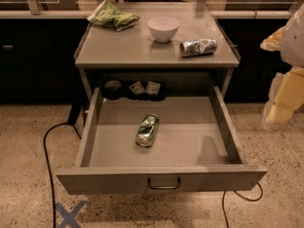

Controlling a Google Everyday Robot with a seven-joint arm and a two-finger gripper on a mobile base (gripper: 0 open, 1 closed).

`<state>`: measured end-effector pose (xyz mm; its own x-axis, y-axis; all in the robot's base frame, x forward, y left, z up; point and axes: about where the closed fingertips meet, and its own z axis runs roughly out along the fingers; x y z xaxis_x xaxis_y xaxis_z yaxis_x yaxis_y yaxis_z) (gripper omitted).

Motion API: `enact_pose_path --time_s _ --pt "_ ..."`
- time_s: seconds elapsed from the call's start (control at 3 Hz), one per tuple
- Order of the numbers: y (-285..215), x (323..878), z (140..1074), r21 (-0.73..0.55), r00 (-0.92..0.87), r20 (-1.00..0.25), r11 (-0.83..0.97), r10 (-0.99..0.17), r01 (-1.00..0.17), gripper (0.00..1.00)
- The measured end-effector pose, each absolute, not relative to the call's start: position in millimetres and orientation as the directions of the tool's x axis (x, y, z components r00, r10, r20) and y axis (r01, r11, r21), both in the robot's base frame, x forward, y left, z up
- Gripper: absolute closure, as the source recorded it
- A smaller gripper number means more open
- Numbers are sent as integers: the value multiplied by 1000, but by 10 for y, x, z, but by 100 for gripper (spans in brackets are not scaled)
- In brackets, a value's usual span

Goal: Pick green can from middle drawer and place on counter

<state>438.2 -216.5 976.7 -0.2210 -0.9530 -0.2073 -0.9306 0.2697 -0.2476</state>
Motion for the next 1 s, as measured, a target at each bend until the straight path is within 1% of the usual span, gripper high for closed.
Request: enact_pose_path --time_s 0.33,0.67,1.0 --pt "-2152 4392 9757 -249 -218 -210 267 -953 -931 0" --pt "-2040 4560 9560 -250 -167 -247 229 -955 -941 0" --pt "-1751 4921 9183 -249 -39 -326 126 -945 -960 0"
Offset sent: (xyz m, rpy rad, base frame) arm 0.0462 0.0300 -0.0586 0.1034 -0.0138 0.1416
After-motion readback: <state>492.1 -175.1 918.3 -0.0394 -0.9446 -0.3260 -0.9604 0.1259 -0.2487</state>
